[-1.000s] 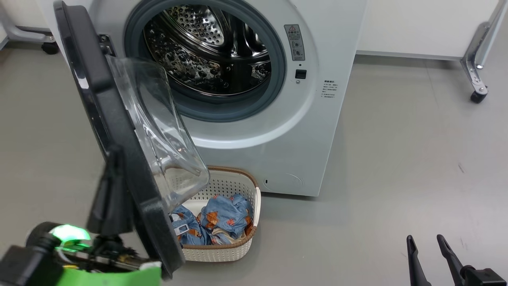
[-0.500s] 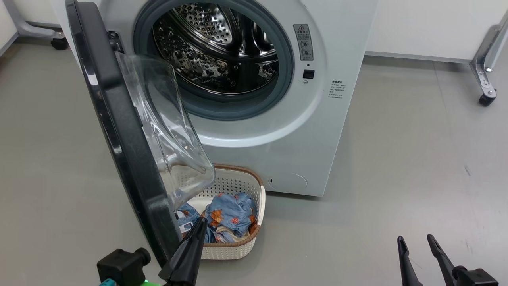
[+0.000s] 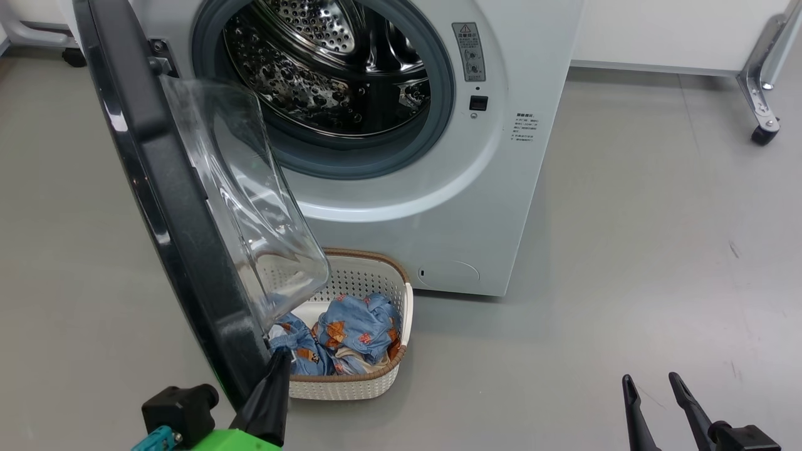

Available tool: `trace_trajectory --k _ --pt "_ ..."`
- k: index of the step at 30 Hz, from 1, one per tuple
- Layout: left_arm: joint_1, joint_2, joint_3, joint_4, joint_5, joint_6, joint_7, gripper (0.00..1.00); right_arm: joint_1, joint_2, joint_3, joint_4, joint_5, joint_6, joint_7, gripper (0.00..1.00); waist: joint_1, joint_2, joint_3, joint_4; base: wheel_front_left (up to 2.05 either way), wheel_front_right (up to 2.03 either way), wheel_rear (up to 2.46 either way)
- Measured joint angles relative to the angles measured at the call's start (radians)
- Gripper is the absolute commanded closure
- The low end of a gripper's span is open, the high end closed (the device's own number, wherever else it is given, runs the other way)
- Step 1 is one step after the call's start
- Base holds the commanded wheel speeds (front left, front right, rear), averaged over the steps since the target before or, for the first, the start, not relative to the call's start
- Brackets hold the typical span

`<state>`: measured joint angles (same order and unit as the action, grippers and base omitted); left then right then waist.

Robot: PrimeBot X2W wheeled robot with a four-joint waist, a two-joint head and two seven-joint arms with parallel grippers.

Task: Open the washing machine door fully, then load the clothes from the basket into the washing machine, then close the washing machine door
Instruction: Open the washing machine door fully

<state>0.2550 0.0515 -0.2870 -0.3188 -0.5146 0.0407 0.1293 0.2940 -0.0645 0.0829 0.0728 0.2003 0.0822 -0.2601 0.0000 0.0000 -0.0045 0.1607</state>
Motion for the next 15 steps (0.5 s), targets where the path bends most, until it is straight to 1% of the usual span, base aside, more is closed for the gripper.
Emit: trace_trajectory --k 5,9,13,15 --pt "-0.028 0.000 0.012 0.008 0.002 0.030 -0.024 1.00 -0.001 0.002 -0.013 0.000 0.000 0.008 0.000 0.00 0.0000 0.0000 0.005 -0.001 0.00 0.00 0.00" --pt "-0.060 -0.001 0.025 0.009 0.001 0.040 -0.052 1.00 -0.002 0.005 -0.024 0.000 0.000 0.010 0.000 0.00 0.0000 0.0000 0.008 0.005 0.00 0.00 0.00" --pt "-0.082 -0.002 0.024 0.016 0.001 0.041 -0.061 1.00 -0.002 0.007 -0.042 0.000 0.000 0.013 0.000 0.00 0.0000 0.0000 0.009 0.021 0.00 0.00 0.00" --pt "-0.087 -0.002 0.024 0.018 0.002 0.049 -0.061 1.00 -0.002 0.009 -0.045 0.000 0.000 0.014 0.000 0.00 0.0000 0.0000 0.009 0.031 0.00 0.00 0.00"
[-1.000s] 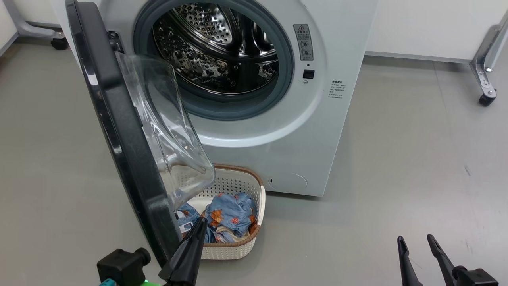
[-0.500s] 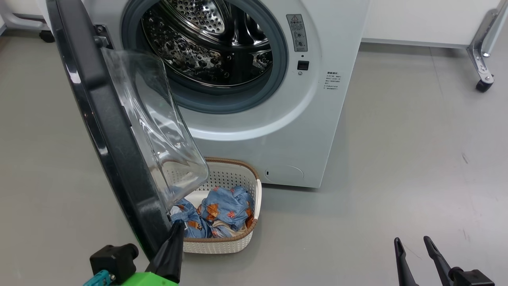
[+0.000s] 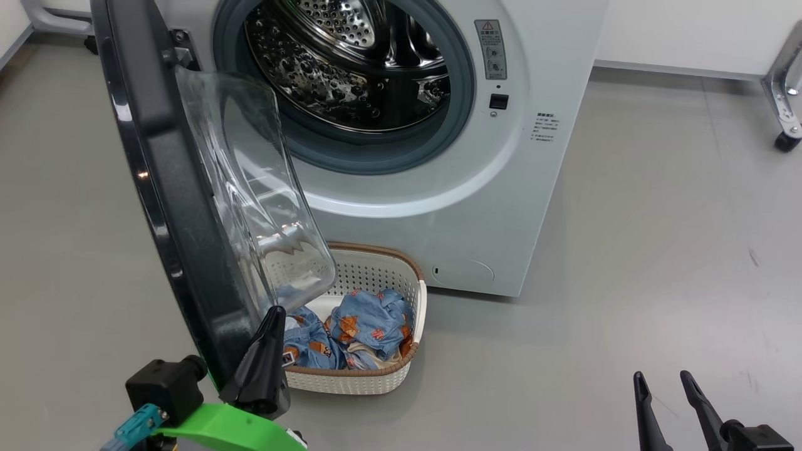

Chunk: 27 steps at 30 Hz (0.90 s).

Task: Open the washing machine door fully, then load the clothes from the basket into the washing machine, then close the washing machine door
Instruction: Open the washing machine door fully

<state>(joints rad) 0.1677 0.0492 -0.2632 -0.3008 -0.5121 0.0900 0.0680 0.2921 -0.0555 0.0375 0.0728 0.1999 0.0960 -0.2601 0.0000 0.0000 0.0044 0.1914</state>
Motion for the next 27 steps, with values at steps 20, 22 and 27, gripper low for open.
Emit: trace_trajectory --k 20,22,27 --pt "-0.031 -0.002 0.109 0.055 0.047 0.026 -0.032 1.00 0.000 0.019 -0.016 0.000 -0.006 0.016 0.000 0.00 0.0000 0.0000 0.018 0.161 0.00 0.00 0.00" --pt "-0.033 -0.002 0.139 0.066 0.046 0.026 -0.044 1.00 -0.001 0.020 -0.015 0.000 -0.011 0.017 0.000 0.00 0.0000 0.0000 0.021 0.178 0.00 0.00 0.00" --pt "-0.065 -0.004 0.221 0.114 0.045 0.026 -0.081 1.00 -0.005 0.020 -0.008 0.001 -0.017 0.017 0.000 0.00 0.0000 0.0000 0.030 0.209 0.00 0.00 0.00"
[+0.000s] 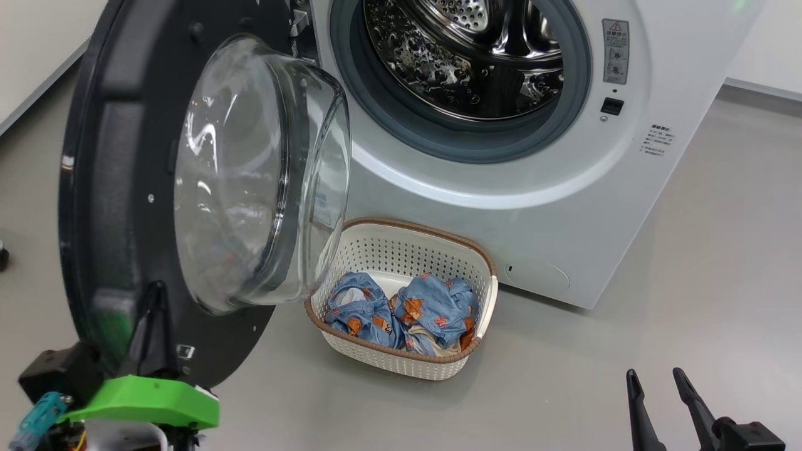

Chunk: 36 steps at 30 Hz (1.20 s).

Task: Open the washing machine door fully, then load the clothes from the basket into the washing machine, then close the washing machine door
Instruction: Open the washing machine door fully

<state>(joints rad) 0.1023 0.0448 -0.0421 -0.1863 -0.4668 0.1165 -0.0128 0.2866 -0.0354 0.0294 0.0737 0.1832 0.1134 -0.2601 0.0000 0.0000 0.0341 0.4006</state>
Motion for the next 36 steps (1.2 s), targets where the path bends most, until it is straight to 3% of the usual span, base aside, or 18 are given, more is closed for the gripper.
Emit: trace_trajectory --k 14,28,36 --pt "-0.086 0.008 0.261 0.200 -0.009 0.003 -0.092 1.00 -0.016 0.000 0.020 0.013 -0.018 0.009 0.000 0.00 0.0000 0.0000 0.029 -0.057 0.00 0.00 0.00" --pt "-0.182 0.042 0.326 0.402 0.004 0.007 -0.147 1.00 -0.016 0.000 0.009 0.034 -0.018 0.009 0.000 0.00 0.0000 0.0000 0.011 -0.104 0.00 0.00 0.00" --pt "-0.186 0.032 0.334 0.393 0.000 0.007 -0.168 1.00 -0.018 0.001 0.002 0.058 -0.007 0.009 0.000 0.00 0.0000 0.0000 -0.011 -0.109 0.00 0.00 0.00"
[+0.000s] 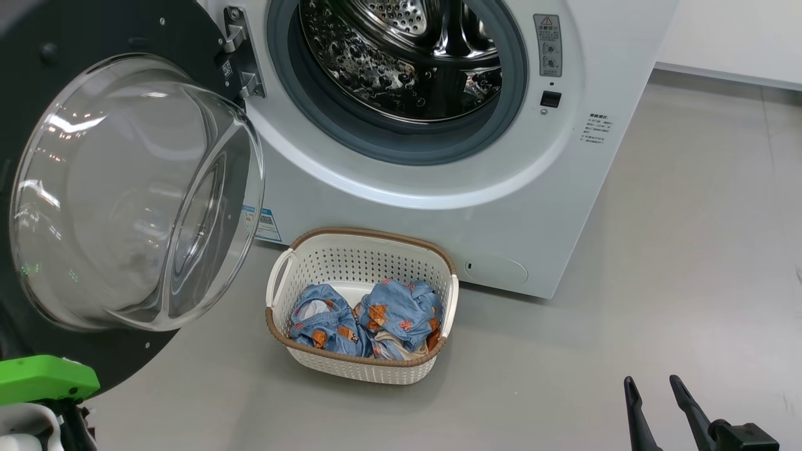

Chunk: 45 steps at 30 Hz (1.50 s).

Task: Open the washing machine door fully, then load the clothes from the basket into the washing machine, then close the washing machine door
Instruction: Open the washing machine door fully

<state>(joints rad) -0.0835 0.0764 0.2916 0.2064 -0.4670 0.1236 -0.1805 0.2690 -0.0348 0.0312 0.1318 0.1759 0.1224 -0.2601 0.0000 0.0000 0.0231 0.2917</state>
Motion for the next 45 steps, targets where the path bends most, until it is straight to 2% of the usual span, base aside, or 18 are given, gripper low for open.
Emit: trace_trajectory --k 7,10,12,13,14,21,26,32,37,45 --pt "0.000 -0.024 -0.047 -0.150 -0.010 -0.013 -0.020 1.00 -0.024 0.000 0.002 0.027 0.021 0.000 0.000 0.00 0.0000 0.0000 -0.012 -0.003 0.00 0.00 0.00" --pt "0.000 -0.025 -0.085 -0.245 -0.010 -0.042 -0.032 0.81 -0.037 -0.003 0.008 0.040 0.029 0.000 0.000 0.00 0.0000 0.0000 -0.018 -0.006 0.00 0.00 0.00" --pt "0.001 -0.025 -0.098 -0.275 -0.009 -0.049 -0.032 0.53 -0.041 -0.006 0.013 0.042 0.033 0.000 0.000 0.00 0.0000 0.0000 -0.020 -0.009 0.00 0.00 0.00" --pt "0.001 -0.025 -0.107 -0.301 -0.008 -0.058 -0.036 0.22 -0.045 -0.009 0.018 0.045 0.035 0.000 0.000 0.00 0.0000 0.0000 -0.022 -0.012 0.00 0.00 0.00" --pt "0.002 -0.025 -0.124 -0.328 -0.008 -0.074 -0.038 0.00 -0.053 -0.012 0.025 0.050 0.035 0.000 0.000 0.00 0.0000 0.0000 -0.023 -0.016 0.00 0.00 0.00" --pt "0.064 -0.023 -0.258 -0.415 0.007 -0.157 0.004 0.00 -0.098 -0.041 0.061 0.068 0.050 0.000 0.000 0.00 0.0000 0.0000 -0.028 -0.058 0.00 0.00 0.00" --pt "0.119 -0.023 -0.308 -0.441 -0.046 -0.210 0.022 0.00 -0.111 -0.059 0.079 0.072 0.054 0.000 0.000 0.00 0.0000 0.0000 -0.029 -0.103 0.00 0.00 0.00" --pt "0.240 -0.003 -0.327 -0.411 -0.026 -0.221 0.016 0.00 -0.154 -0.081 0.096 0.069 0.053 0.000 0.000 0.00 0.0000 0.0000 -0.021 -0.181 0.00 0.00 0.00" --pt "0.331 0.002 -0.289 -0.342 -0.035 -0.221 -0.006 0.00 -0.176 -0.091 0.106 0.067 0.051 0.000 0.000 0.00 0.0000 0.0000 -0.011 -0.239 0.00 0.00 0.00" --pt "0.372 0.014 -0.261 -0.263 0.000 -0.221 -0.042 0.00 -0.181 -0.109 0.065 0.053 0.047 0.000 0.000 0.00 0.0000 0.0000 0.004 -0.301 0.00 0.00 0.00"
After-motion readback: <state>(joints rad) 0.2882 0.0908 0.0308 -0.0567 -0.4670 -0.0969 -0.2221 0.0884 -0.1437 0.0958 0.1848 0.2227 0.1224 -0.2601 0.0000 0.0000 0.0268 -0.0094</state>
